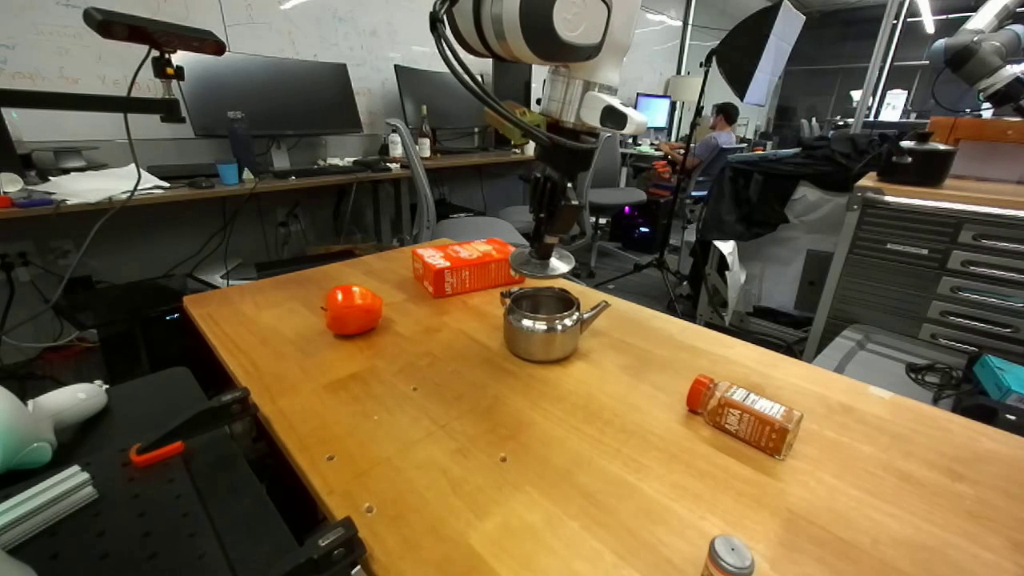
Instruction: Cover the silver pot with the silver lid
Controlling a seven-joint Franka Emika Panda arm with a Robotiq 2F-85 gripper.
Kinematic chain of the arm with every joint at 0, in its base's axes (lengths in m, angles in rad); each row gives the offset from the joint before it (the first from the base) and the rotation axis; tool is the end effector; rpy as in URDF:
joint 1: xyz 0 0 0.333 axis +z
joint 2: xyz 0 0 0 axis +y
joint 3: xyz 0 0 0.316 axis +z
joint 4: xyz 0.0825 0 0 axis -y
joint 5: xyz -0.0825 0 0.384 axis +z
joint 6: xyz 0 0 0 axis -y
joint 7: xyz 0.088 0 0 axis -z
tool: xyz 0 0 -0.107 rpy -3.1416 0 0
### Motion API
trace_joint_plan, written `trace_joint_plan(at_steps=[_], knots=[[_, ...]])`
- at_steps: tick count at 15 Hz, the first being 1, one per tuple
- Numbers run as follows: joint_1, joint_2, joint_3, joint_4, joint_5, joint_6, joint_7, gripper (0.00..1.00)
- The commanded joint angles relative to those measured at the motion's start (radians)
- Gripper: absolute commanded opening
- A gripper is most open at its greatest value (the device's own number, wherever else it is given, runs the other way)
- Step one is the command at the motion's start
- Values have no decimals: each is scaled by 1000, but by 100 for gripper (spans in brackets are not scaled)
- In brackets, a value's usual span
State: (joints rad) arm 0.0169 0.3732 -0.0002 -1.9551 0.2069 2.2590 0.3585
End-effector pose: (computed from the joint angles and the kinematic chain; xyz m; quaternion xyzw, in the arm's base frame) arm 0.6083 0.0157 0.2808 -0.9680 0.2364 0.0483 0.0696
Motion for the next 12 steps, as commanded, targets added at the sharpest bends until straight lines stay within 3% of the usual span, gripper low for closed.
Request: trace_joint_plan(at_steps=[1, 12], knots=[[0, 47, -5, 62, 12, -23, -8, 7], [-5, 135, -22, 110, 5, -32, 1, 7]])
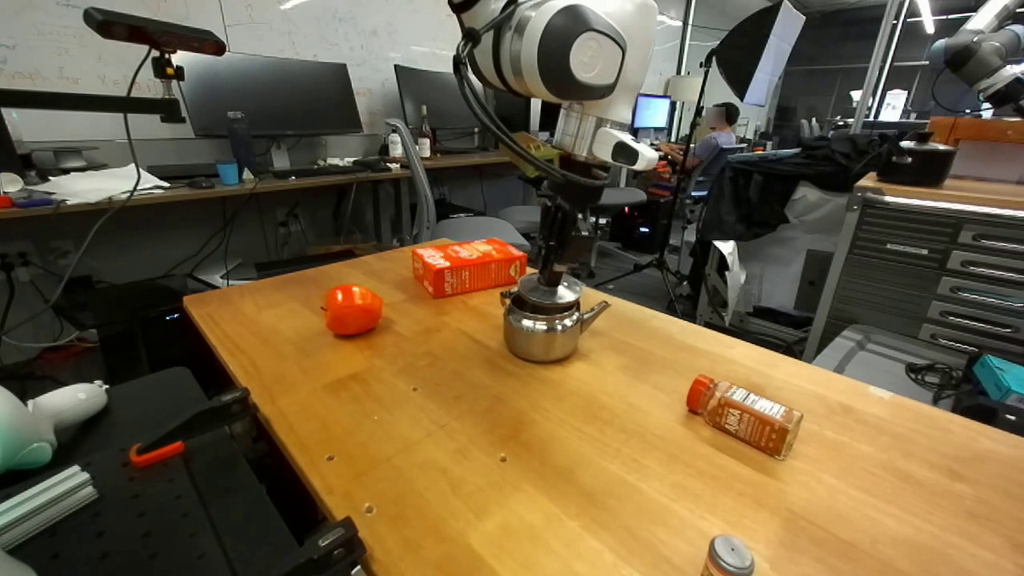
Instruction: Cover the silver pot with the silver lid
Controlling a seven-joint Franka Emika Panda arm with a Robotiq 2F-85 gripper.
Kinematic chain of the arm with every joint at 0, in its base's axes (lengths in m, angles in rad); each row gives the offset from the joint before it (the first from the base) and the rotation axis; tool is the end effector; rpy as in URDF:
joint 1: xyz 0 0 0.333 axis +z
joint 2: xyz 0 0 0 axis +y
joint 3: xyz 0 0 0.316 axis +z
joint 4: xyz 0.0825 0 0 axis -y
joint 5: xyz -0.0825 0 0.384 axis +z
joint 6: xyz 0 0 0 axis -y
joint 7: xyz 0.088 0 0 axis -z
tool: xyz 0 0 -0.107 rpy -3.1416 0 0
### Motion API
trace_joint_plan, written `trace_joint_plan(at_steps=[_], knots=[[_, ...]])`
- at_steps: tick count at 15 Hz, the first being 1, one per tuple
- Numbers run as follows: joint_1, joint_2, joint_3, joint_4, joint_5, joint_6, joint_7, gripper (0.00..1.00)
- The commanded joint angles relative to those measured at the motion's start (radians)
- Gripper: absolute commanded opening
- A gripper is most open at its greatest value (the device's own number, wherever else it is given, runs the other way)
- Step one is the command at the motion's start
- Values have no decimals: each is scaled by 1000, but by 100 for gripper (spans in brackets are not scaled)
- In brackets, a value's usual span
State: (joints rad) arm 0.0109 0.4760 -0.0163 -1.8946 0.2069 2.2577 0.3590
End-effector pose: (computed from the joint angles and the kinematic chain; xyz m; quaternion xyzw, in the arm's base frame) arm 0.6207 0.0026 0.2423 -0.9644 0.2480 0.0677 0.0613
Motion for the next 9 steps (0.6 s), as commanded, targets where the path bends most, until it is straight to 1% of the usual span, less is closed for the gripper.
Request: trace_joint_plan(at_steps=[1, 9], knots=[[2, 36, -4, 49, 5, -32, -2, 7], [28, 15, -3, 4, -14, -13, 3, 7]])
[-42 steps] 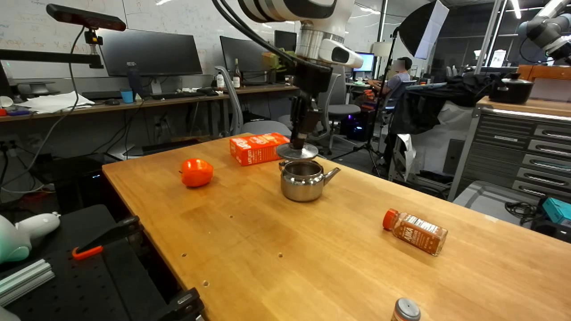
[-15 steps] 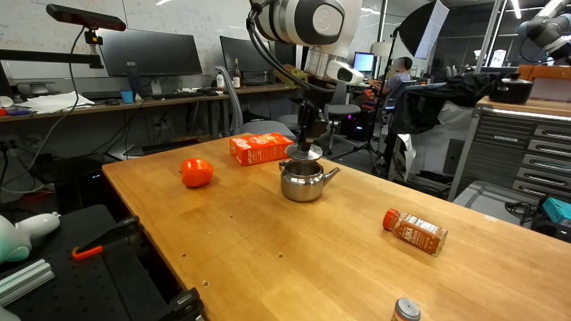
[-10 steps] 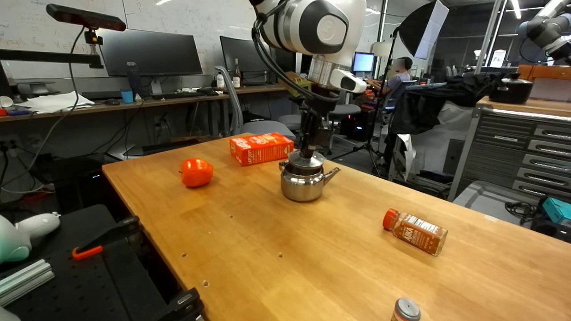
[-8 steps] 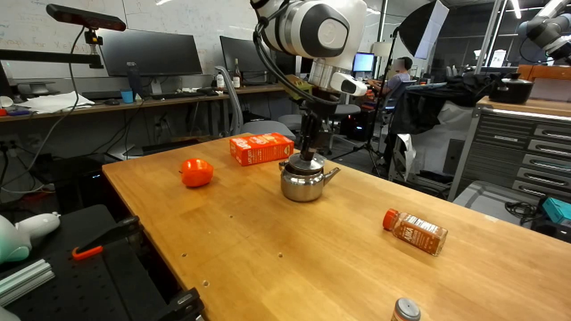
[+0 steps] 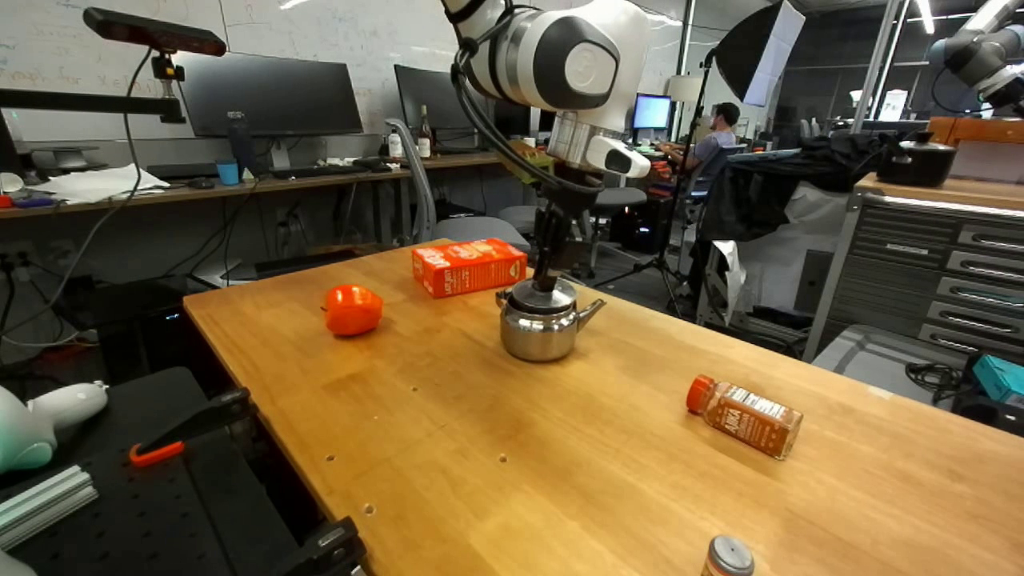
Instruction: Cover the silver pot with the silver lid
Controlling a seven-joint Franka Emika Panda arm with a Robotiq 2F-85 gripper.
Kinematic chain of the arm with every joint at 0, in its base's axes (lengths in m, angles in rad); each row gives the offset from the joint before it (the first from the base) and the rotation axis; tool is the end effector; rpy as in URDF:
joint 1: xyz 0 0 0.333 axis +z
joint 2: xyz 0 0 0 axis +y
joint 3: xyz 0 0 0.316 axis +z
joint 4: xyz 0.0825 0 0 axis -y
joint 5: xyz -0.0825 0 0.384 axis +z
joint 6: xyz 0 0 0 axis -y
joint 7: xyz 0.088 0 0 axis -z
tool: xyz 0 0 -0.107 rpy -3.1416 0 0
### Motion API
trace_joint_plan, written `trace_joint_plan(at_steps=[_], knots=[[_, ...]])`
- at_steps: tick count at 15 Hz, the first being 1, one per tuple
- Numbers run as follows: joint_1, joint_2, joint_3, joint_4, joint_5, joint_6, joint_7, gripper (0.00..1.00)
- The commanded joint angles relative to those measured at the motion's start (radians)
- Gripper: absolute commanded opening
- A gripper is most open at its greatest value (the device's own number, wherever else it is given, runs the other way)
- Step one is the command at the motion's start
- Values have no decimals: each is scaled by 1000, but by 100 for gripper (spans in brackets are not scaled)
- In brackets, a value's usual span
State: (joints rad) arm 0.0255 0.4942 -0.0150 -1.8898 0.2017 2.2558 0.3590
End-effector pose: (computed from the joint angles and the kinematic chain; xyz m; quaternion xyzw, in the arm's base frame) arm 0.6202 0.0124 0.2328 -0.9664 0.2391 0.0753 0.0573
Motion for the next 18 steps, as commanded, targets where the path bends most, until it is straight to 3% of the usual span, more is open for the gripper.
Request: trace_joint_plan(at_steps=[1, 8, 18], knots=[[15, -8, -6, -9, -11, -9, 5, 7], [14, -57, -17, -89, -14, 46, 6, 7], [23, -206, -12, -327, -26, 235, -3, 7]])
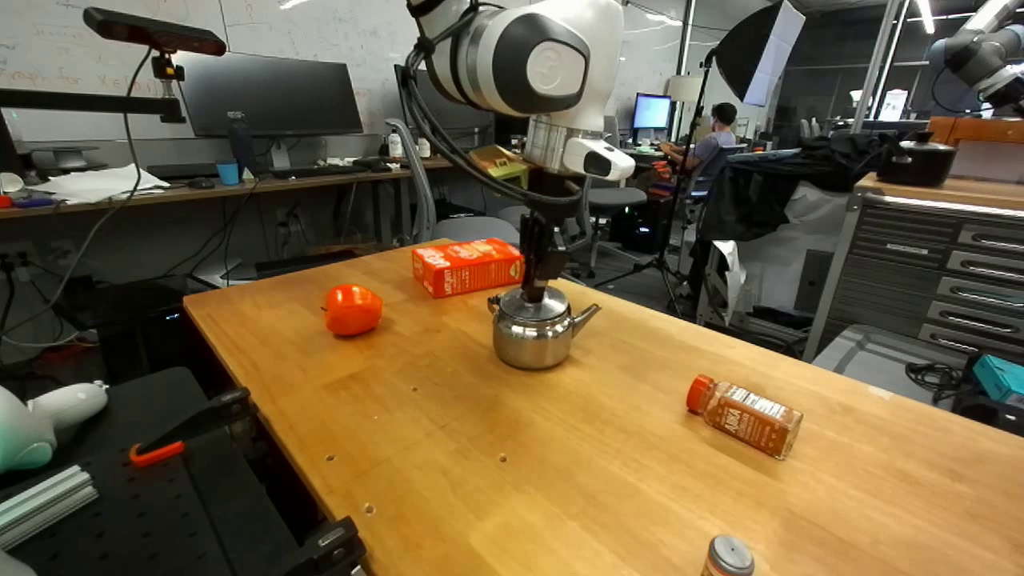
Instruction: Cover the silver pot with the silver lid
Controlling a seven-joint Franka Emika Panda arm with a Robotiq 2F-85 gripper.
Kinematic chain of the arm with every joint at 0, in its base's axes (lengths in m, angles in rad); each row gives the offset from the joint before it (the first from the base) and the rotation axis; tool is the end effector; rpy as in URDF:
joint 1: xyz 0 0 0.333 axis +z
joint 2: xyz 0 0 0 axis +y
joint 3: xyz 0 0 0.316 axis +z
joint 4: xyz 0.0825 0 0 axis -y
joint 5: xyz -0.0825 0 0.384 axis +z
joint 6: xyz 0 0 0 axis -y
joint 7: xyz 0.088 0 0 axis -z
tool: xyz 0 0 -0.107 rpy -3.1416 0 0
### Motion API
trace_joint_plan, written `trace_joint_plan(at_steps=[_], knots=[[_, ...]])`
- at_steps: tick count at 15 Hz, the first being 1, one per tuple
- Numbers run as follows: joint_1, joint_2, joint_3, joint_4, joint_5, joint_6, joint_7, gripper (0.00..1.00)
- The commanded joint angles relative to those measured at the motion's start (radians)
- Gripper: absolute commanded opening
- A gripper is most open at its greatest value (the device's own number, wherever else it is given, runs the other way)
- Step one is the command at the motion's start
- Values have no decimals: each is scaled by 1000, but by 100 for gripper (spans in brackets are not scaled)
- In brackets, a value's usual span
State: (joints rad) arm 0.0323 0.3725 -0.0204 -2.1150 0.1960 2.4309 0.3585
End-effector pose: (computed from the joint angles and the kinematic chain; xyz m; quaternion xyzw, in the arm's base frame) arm 0.5728 0.0075 0.2310 -0.9672 0.2458 0.0381 0.0519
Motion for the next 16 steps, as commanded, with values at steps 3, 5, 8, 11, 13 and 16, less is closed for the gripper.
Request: trace_joint_plan(at_steps=[3, 5, 8, 11, 13, 16], knots=[[16, -131, 0, -153, -24, 77, -9, 7], [14, -155, 2, -170, -25, 57, -8, 7], [5, -164, 1, -179, -21, 38, -10, 7], [-1, -164, 3, -178, -11, 34, -21, 7], [-2, -172, 7, -178, -2, 40, -29, 7], [-9, -183, 13, -162, 15, 19, -53, 7]])
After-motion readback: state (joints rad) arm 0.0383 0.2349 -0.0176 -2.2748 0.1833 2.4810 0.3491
